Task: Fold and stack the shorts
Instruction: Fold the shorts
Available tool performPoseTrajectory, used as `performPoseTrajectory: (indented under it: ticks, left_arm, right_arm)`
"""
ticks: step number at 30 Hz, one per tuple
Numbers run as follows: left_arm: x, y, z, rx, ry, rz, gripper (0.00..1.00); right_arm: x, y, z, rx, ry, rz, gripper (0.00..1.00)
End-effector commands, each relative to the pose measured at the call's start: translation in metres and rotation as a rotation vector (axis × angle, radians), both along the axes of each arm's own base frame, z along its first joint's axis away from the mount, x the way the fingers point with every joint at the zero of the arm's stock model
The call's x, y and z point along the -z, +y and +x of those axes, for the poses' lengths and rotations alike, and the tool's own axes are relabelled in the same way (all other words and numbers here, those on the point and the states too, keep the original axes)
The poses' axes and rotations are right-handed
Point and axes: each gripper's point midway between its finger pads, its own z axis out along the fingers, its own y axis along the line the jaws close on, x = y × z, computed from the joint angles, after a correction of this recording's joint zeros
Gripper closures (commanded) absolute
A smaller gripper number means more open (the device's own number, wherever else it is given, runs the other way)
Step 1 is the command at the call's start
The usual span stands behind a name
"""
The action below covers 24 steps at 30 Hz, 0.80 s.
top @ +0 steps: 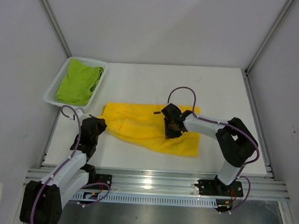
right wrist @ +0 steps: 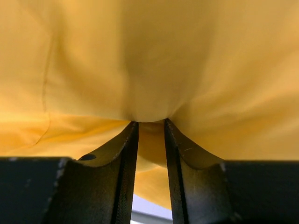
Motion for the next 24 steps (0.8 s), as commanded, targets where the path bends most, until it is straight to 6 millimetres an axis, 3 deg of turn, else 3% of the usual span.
performPoseTrajectory:
  ticks: [1, 5, 7, 9, 10, 12, 15, 18, 23, 24]
  left_arm:
    - [-0.005, -0.006, -0.007, 0.013, -0.044, -0.056, 0.87]
    - [0.006, -0.017, -0.021, 0.056, -0.047, -0.1, 0.81]
    - [0.018, -0.02, -0.029, 0.072, -0.042, -0.113, 0.7]
    - [0.024, -0.02, -0.035, 0.082, -0.029, -0.107, 0.5]
    - [0.023, -0.02, -0.036, 0.085, -0.029, -0.101, 0.26]
    - [0.018, -0.018, -0.037, 0.09, -0.022, -0.085, 0.03]
    - [0.005, -0.02, -0.038, 0.113, -0.003, -0.065, 0.01]
    - [0.007, -0.02, -0.04, 0.121, 0.04, -0.053, 0.01]
    - [-0.01, -0.018, -0.02, 0.178, -0.04, -0.075, 0.01]
    - [-0.013, -0.028, -0.019, 0.256, -0.048, -0.1, 0.01]
  right_arm:
    - [0.02, -0.075, 0.012, -0.034, 0.045, -0.322, 0.68]
    - [0.014, -0.087, 0.042, -0.034, 0.029, -0.322, 0.64]
    - [0.008, -0.087, 0.048, -0.034, 0.011, -0.314, 0.55]
    - [-0.005, -0.084, 0.055, -0.035, -0.028, -0.291, 0.44]
    - [-0.01, -0.082, 0.057, -0.033, -0.04, -0.277, 0.4]
    - [-0.026, -0.073, 0.061, -0.031, -0.067, -0.21, 0.38]
    - [-0.048, -0.055, 0.066, -0.033, -0.11, -0.096, 0.38]
    - [-0.068, -0.039, 0.065, -0.042, -0.137, 0.008, 0.38]
    - [-0.093, -0.007, 0.064, -0.091, -0.166, 0.186, 0.36]
    - [-0.096, 0.0, 0.061, -0.112, -0.152, 0.223, 0.36]
